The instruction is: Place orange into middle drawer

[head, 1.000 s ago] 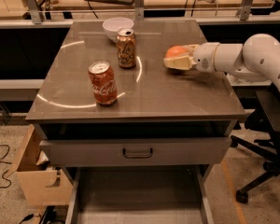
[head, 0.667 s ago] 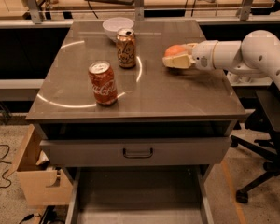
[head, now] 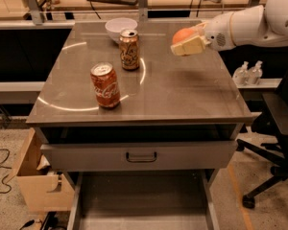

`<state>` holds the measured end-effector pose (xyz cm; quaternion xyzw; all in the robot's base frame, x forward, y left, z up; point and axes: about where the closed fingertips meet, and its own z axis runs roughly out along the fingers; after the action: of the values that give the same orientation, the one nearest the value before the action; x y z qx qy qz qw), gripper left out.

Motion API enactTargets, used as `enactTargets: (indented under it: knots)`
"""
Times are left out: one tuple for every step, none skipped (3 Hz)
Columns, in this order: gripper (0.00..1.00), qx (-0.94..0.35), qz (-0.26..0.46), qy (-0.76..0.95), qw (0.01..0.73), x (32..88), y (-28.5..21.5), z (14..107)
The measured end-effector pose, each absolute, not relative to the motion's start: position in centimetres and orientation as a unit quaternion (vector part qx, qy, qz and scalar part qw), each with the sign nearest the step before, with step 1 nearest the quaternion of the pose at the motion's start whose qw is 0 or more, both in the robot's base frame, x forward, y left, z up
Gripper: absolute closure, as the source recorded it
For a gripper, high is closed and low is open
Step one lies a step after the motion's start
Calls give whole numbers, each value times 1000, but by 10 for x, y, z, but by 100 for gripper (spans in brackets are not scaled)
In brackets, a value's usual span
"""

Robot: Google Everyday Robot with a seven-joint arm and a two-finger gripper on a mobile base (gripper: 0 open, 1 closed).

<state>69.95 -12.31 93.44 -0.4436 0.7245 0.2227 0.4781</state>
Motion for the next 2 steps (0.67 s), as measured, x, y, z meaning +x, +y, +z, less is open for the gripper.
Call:
enactTargets:
  knots:
    - [100,-466,205,732,453,652,-122,970]
    - [100,-469,191,755,416,595,-122,981]
